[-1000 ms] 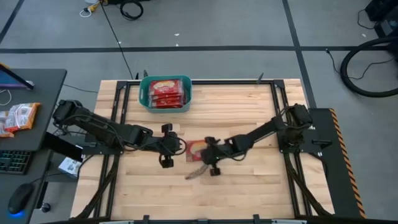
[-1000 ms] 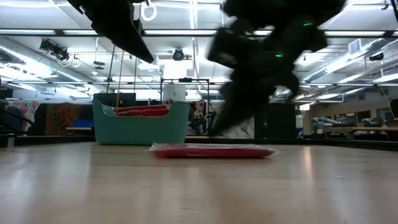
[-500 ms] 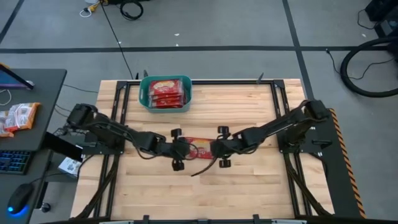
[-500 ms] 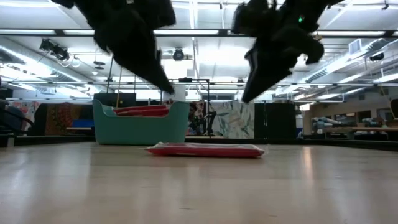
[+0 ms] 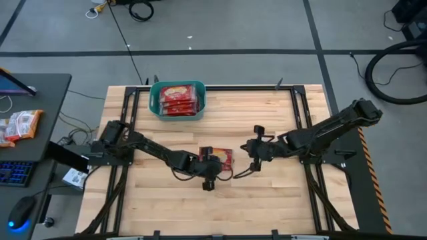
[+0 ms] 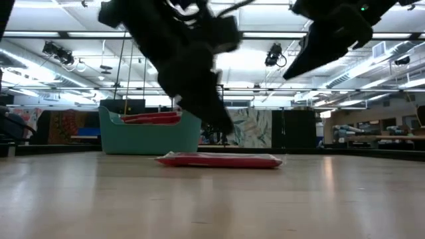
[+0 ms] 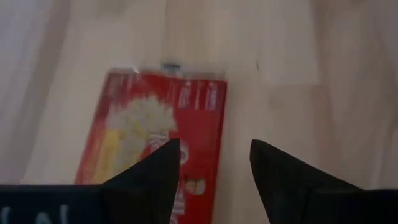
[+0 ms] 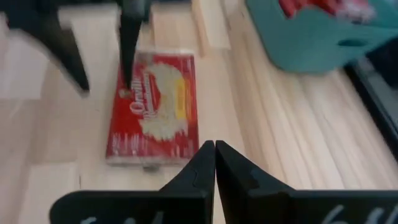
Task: Sort popcorn bags into baskets
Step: Put the red popcorn bag into the green bin
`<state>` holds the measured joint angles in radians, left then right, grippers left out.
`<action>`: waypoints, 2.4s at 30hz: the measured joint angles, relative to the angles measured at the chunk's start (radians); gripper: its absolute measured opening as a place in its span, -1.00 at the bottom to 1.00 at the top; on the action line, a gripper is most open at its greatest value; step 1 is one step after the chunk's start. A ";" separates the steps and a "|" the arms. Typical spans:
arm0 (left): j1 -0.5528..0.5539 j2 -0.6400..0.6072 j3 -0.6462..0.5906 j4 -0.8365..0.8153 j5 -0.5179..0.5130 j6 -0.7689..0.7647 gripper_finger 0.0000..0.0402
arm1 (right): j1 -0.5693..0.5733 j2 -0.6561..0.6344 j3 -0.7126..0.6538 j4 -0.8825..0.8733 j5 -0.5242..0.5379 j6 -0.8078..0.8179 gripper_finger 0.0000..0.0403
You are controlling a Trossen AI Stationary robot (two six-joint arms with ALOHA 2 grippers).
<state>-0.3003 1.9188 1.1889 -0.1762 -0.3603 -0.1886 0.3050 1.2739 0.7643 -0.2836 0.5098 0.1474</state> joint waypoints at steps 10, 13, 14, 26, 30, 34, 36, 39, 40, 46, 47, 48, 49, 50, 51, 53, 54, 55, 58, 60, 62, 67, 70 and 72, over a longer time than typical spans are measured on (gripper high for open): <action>0.010 0.109 0.051 -0.063 -0.028 0.056 -0.01 | 0.023 -0.108 -0.173 0.321 -0.006 -0.070 -0.91; 0.012 0.137 0.049 -0.032 -0.072 0.059 -0.01 | 0.035 -0.131 -0.229 0.352 -0.009 -0.069 -0.91; 0.007 0.136 0.044 -0.047 -0.080 0.069 -0.01 | 0.036 -0.116 -0.237 0.404 -0.013 -0.067 -0.91; 0.009 0.148 0.045 -0.103 -0.077 0.081 -0.69 | 0.049 -0.086 -0.294 0.506 -0.039 -0.066 -0.91; 0.009 0.120 0.043 -0.131 -0.062 0.072 -0.95 | 0.054 -0.094 -0.295 0.508 -0.050 -0.064 -0.91; 0.009 0.084 0.038 -0.175 -0.047 0.066 -0.97 | 0.061 -0.103 -0.294 0.508 -0.055 -0.065 -0.91; 0.009 0.064 0.035 -0.195 -0.045 0.063 -0.98 | 0.064 -0.105 -0.294 0.499 -0.054 -0.065 -0.91; 0.009 0.025 0.036 -0.222 -0.059 0.061 -0.98 | 0.066 -0.106 -0.294 0.496 -0.051 -0.063 -0.91; 0.009 0.011 0.036 -0.226 -0.064 0.055 -0.98 | 0.066 -0.107 -0.294 0.488 -0.046 -0.062 -0.91; 0.009 -0.104 0.038 -0.305 -0.111 0.039 -0.99 | 0.066 -0.107 -0.294 0.484 -0.037 -0.060 -0.91; 0.009 -0.128 0.038 -0.329 -0.128 0.036 -0.99 | 0.066 -0.107 -0.294 0.483 -0.034 -0.061 -0.91; 0.008 -0.152 0.038 -0.346 -0.147 0.035 -0.99 | 0.066 -0.107 -0.294 0.482 -0.032 -0.061 -0.91; 0.008 -0.175 0.038 -0.371 -0.167 0.034 -0.99 | 0.066 -0.107 -0.294 0.482 -0.032 -0.061 -0.91; 0.008 -0.200 0.038 -0.393 -0.189 0.029 -0.99 | 0.066 -0.107 -0.294 0.483 -0.032 -0.061 -0.91; 0.008 -0.225 0.038 -0.411 -0.212 0.026 -0.99 | 0.066 -0.107 -0.294 0.483 -0.032 -0.061 -0.91; 0.013 -0.273 0.039 -0.451 -0.260 0.025 -0.99 | 0.066 -0.107 -0.294 0.484 -0.032 -0.061 -0.91; 0.016 -0.294 0.039 -0.468 -0.283 0.025 -0.99 | 0.066 -0.107 -0.294 0.488 -0.032 -0.061 -0.91; 0.021 -0.314 0.039 -0.487 -0.303 0.025 -0.99 | 0.066 -0.107 -0.294 0.489 -0.032 -0.061 -0.91; 0.043 -0.371 0.039 -0.541 -0.371 0.044 -1.00 | 0.066 -0.107 -0.294 0.490 -0.032 -0.061 -0.91; 0.063 -0.406 0.040 -0.572 -0.419 0.066 -1.00 | 0.066 -0.107 -0.294 0.490 -0.032 -0.061 -0.91; 0.093 -0.434 0.040 -0.605 -0.455 0.084 -1.00 | 0.066 -0.107 -0.294 0.491 -0.032 -0.061 -0.91; 0.188 -0.458 0.041 -0.631 -0.512 0.184 -1.00 | 0.066 -0.107 -0.294 0.492 -0.032 -0.062 -0.91; 0.263 -0.450 0.036 -0.634 -0.529 0.259 -1.00 | 0.066 -0.107 -0.294 0.494 -0.032 -0.064 -0.91; 0.324 -0.446 0.008 -0.605 -0.522 0.301 -1.00 | 0.066 -0.107 -0.294 0.496 -0.032 -0.064 -0.91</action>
<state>0.0238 1.4727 1.1969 -0.7810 -0.8819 0.1123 0.3714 1.1664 0.4702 0.2127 0.4778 0.0835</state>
